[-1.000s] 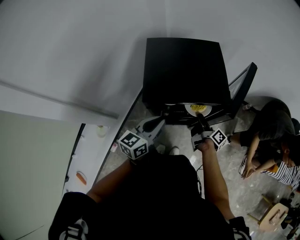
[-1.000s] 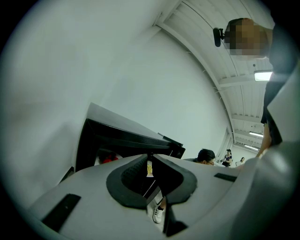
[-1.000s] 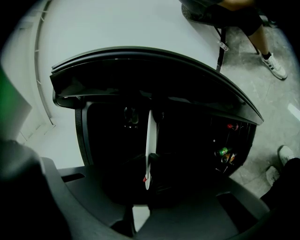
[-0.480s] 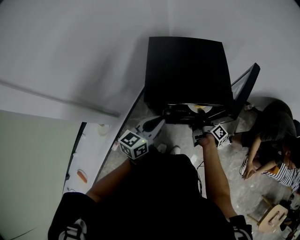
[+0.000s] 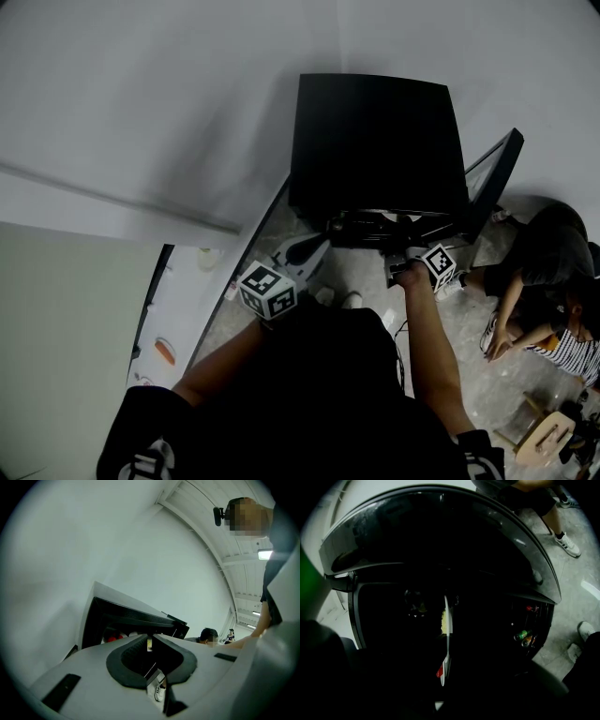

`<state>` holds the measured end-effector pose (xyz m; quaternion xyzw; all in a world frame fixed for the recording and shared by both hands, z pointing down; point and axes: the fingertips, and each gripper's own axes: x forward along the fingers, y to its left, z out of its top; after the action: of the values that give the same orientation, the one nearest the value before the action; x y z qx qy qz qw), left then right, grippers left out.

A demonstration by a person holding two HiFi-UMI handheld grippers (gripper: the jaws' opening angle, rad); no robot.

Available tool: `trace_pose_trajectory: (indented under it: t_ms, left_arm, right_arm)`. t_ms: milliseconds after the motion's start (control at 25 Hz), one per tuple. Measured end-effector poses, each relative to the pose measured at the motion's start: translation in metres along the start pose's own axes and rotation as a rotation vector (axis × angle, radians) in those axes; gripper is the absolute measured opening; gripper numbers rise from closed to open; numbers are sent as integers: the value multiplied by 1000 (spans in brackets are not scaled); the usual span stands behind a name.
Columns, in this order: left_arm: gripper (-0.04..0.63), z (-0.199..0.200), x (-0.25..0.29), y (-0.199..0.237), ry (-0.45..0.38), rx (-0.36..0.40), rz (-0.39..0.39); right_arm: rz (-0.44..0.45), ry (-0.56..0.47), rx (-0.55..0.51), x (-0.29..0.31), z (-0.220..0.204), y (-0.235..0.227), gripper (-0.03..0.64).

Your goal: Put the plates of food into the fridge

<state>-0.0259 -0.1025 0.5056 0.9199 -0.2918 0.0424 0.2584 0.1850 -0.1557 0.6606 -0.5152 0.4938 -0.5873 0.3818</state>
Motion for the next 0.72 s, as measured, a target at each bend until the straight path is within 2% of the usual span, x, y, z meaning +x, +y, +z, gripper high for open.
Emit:
trace_pose_trajectory:
  t_ms: [720]
  left_arm:
    - [29, 0, 0, 3, -13, -4, 19]
  right_arm:
    - [-32, -68, 34, 18, 0, -4, 34]
